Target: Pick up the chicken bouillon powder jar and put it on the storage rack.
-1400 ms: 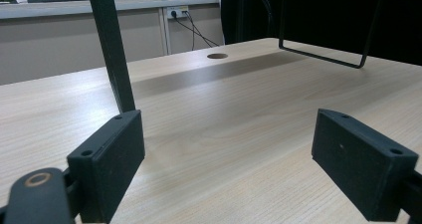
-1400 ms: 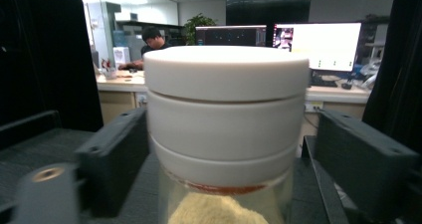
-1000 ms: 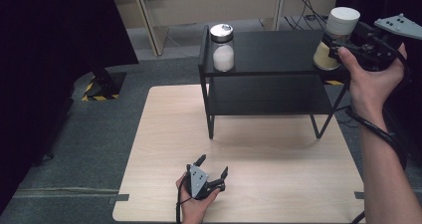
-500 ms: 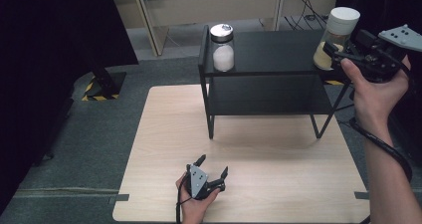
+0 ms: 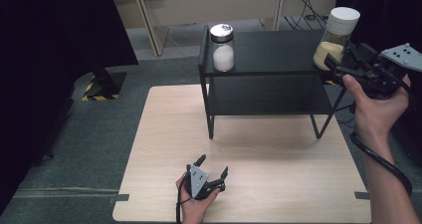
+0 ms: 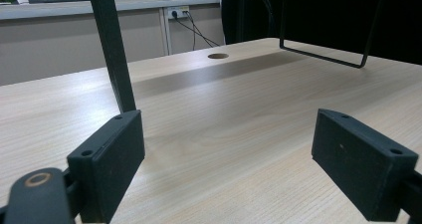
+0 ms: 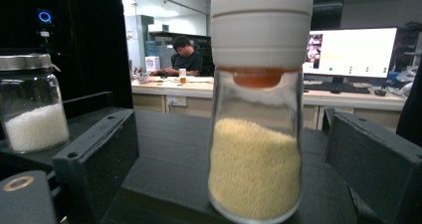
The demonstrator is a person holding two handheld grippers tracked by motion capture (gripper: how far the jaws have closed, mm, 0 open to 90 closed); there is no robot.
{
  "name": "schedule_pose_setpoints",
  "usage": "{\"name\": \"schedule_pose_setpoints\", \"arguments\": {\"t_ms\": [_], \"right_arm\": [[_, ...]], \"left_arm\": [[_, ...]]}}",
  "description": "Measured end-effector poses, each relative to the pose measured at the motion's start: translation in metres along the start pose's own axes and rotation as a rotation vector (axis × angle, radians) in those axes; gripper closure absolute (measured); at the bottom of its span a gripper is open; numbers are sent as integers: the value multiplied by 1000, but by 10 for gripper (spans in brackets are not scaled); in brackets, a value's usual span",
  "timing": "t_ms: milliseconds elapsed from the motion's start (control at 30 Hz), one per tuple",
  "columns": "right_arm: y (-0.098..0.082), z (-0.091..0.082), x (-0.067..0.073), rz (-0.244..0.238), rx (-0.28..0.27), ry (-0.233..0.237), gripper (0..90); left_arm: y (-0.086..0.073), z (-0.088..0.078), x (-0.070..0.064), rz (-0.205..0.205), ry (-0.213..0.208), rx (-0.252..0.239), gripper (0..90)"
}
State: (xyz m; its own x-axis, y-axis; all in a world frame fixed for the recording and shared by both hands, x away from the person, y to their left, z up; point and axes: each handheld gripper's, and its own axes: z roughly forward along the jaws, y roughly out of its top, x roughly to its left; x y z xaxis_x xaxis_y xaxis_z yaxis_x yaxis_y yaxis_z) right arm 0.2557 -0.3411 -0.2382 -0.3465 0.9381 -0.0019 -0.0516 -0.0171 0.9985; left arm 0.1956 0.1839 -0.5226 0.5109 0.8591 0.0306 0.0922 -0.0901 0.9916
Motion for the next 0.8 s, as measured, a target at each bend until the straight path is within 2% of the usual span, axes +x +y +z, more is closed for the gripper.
{"name": "schedule_pose_setpoints", "arguments": {"t_ms": [467,800], "right_arm": [[-16,-21,-1,7,-14,30,70],[-32,-34,-1,5,-7,29,70]], "left_arm": [[0,0,0,2,1,-1,128],[0,0,-1,4,2,-2,128]]}}
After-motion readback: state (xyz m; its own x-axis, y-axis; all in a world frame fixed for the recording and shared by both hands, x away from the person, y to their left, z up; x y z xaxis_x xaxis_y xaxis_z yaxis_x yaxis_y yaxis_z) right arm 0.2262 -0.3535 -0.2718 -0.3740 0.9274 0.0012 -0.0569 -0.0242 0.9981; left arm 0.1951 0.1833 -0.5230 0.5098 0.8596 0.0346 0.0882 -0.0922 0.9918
